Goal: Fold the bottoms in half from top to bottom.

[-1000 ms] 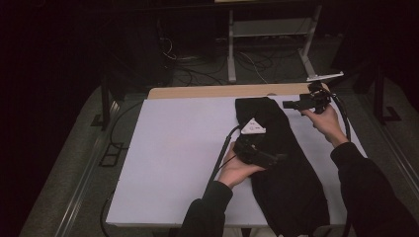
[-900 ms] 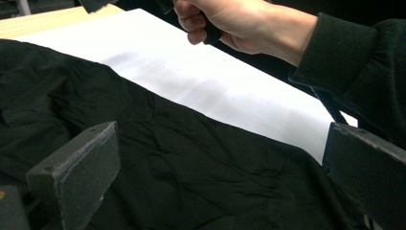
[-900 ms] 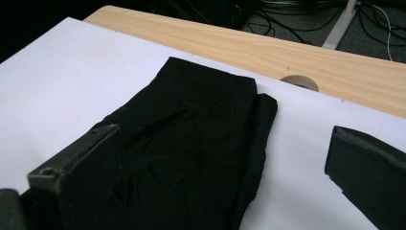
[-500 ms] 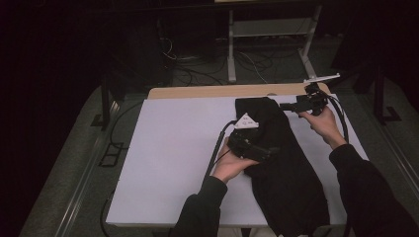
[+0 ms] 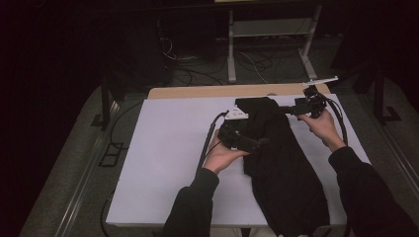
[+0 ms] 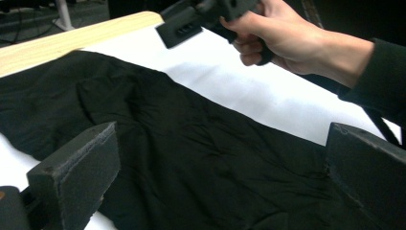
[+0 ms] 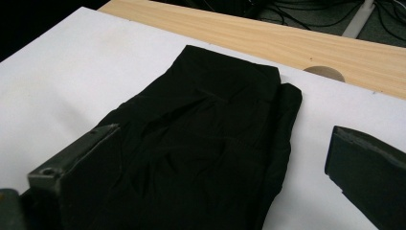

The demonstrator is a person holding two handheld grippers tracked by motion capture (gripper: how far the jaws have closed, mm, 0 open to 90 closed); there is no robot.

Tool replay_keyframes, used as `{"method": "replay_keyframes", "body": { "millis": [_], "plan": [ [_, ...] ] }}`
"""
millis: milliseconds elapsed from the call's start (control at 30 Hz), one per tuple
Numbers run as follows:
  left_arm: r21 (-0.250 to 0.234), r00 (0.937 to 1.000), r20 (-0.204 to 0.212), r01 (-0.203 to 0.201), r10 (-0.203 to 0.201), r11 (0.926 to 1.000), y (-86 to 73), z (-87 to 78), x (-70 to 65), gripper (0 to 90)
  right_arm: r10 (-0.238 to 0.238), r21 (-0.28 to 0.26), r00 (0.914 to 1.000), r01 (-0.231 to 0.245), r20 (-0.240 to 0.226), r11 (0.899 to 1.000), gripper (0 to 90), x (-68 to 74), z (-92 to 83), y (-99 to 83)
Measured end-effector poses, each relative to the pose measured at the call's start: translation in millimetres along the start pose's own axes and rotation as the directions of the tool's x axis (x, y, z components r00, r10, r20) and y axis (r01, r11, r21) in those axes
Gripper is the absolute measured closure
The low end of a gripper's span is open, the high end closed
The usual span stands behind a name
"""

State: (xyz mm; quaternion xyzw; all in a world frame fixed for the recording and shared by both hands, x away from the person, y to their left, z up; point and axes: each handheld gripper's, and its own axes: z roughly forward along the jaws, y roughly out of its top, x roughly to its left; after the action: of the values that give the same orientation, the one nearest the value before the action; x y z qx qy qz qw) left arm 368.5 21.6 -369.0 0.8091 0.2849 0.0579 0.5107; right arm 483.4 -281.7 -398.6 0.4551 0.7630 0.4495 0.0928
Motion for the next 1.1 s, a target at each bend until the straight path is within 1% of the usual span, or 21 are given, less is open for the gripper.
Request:
{"method": "replay_keyframes", "body": {
  "millis": [67, 133, 167, 233, 400, 533, 600, 700, 800, 900, 933, 1033, 1100],
  "plan": [
    [0.002, 0.9999, -0.003, 0.01, -0.01, 0.9999, 1.6, -0.6, 5.3, 0.0, 0.001, -0.002, 1.0, -0.001, -0.001, 1.0, 0.0, 0.6, 0.3, -0.5],
    [-0.003, 0.9993, 0.008, 0.037, -0.037, 0.9993, 2.4, -0.9, 11.4, 0.0, 0.0, -0.004, 1.0, 0.0, -0.002, 1.0, 0.0, 1.3, 0.7, -1.0],
    [-0.007, 0.9991, 0.009, 0.043, -0.042, 0.9991, 2.6, -0.8, 13.8, 0.0, -0.001, -0.007, 1.0, 0.001, -0.001, 1.0, 0.0, 1.5, 0.9, -1.4],
    [-0.016, 0.9982, 0.002, 0.059, -0.059, 0.9981, 2.8, 0.5, 19.4, 0.0, 0.001, -0.012, 1.0, -0.001, 0.001, 1.0, 0.0, 1.5, 2.2, -2.2],
    [-0.001, 0.998, -0.024, 0.058, -0.058, 0.9983, 5.0, 3.9, 29.6, 0.0, 0.003, -0.002, 1.0, -0.003, -0.001, 1.0, 0.0, 2.6, 6.3, -2.5],
    [-0.005, 0.9971, -0.036, 0.066, -0.066, 0.9978, 6.7, 4.2, 36.7, 0.0, -0.001, 0.001, 1.0, 0.001, -0.007, 1.0, 0.0, 3.7, 7.5, -1.2],
    [-0.011, 0.9966, -0.034, 0.074, -0.075, 0.9972, 7.0, 5.5, 41.9, 0.0, 0.0, -0.004, 1.0, 0.0, -0.008, 1.0, 0.0, 3.7, 7.6, -0.4],
    [-0.007, 0.9958, -0.046, 0.078, -0.079, 0.9969, 7.5, 8.7, 48.9, 0.0, 0.002, -0.001, 0.9999, -0.002, -0.011, 1.0, 0.0, 4.3, 8.8, 0.3],
    [-0.013, 0.995, -0.05, 0.086, -0.087, 0.9962, 8.7, 12.2, 56.2, 0.0, 0.001, 0.004, 0.9999, -0.001, -0.014, 1.0, 0.0, 5.0, 10.4, 1.1],
    [-0.01, 0.9943, -0.063, 0.085, -0.085, 0.9964, 10.4, 15.2, 62.5, 0.0, 0.001, 0.006, 0.9999, -0.001, -0.017, 1.0, 0.0, 5.2, 11.2, 2.9],
    [-0.012, 0.9938, -0.067, 0.088, -0.089, 0.996, 10.8, 15.7, 64.8, 0.0, -0.001, 0.005, 0.9998, 0.001, -0.017, 1.0, 0.0, 5.0, 11.3, 3.7],
    [-0.033, 0.9903, -0.069, 0.119, -0.121, 0.9923, 11.0, 17.5, 71.5, 0.0, 0.004, 0.002, 0.9999, -0.004, -0.016, 1.0, 0.0, 3.7, 10.7, 5.1],
    [-0.037, 0.9887, -0.076, 0.127, -0.129, 0.9912, 11.5, 18.6, 74.9, 0.0, 0.009, 0.0, 0.9999, -0.009, -0.011, 1.0, 0.0, 1.8, 10.7, 5.4]
  ]
}}
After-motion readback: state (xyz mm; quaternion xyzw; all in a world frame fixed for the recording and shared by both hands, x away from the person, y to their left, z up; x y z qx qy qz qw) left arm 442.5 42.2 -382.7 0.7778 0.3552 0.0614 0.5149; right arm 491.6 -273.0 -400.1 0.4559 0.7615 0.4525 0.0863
